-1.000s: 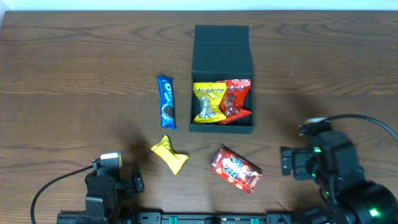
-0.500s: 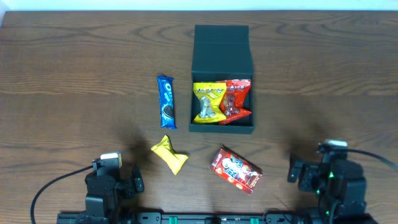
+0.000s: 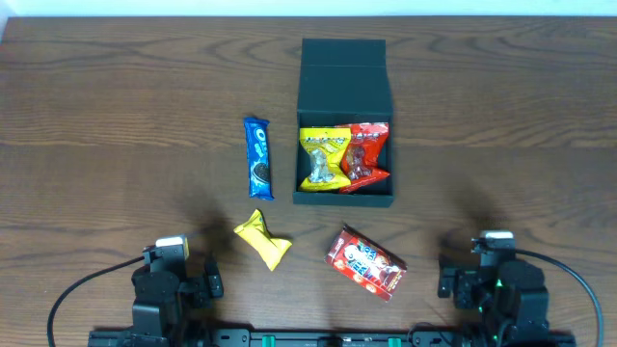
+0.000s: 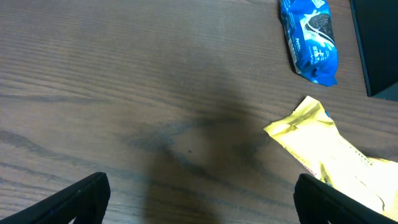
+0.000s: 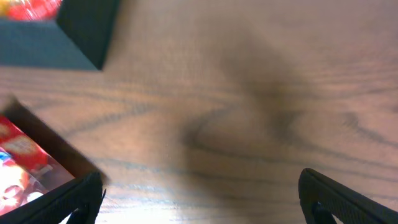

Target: Pack container

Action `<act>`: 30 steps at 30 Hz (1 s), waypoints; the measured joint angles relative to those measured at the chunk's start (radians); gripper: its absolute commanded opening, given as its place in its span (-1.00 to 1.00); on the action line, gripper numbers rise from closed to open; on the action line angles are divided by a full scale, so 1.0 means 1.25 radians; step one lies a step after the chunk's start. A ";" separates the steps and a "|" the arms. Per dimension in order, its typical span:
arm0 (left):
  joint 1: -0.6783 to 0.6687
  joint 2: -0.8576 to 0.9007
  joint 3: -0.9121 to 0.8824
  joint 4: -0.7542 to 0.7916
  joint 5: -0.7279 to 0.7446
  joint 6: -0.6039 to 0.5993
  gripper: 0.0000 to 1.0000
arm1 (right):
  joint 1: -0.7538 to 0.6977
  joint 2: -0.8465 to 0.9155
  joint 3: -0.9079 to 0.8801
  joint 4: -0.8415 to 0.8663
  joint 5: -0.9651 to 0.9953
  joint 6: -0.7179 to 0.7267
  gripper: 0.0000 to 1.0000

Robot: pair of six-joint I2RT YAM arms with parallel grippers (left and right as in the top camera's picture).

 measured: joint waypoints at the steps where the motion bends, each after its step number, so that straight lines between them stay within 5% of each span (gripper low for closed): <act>1: 0.000 0.000 0.000 0.000 0.000 0.000 0.91 | 0.000 0.000 -0.011 0.000 0.000 -0.001 0.98; 30: 0.000 0.000 0.000 0.000 0.000 0.000 0.91 | 0.000 0.000 -0.032 0.010 -0.001 -0.010 0.99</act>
